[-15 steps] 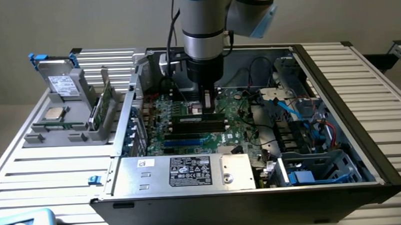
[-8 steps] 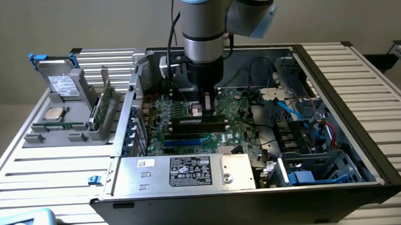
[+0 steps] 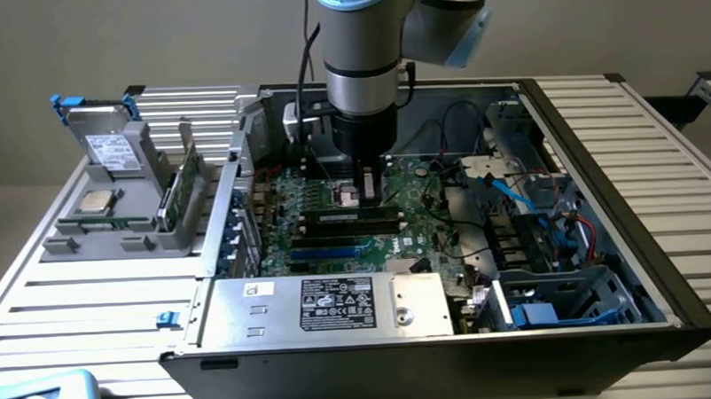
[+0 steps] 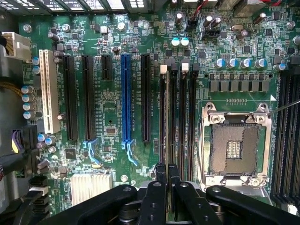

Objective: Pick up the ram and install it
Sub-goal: 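Insert the ram into the slot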

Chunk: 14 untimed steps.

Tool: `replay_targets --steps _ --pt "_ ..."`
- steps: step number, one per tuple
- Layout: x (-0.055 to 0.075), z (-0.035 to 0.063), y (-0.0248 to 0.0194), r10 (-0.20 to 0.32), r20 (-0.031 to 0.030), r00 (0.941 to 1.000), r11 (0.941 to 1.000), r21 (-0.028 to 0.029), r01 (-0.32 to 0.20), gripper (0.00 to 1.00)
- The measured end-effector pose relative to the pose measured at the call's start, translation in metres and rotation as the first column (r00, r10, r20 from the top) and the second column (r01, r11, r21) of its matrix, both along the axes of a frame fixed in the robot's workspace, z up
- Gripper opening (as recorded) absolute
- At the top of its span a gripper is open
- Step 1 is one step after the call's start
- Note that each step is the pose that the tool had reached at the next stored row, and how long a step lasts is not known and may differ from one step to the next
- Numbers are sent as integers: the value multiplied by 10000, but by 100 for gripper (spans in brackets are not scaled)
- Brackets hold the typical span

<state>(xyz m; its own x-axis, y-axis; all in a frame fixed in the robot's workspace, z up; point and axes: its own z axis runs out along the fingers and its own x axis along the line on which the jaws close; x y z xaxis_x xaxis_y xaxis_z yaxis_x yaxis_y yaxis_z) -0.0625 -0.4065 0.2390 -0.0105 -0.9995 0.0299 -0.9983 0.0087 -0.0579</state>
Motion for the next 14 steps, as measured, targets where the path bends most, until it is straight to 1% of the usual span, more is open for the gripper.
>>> replay_targets --steps 14 --pt "8 -61 -3 0 1 10000 10000 3 0 13"
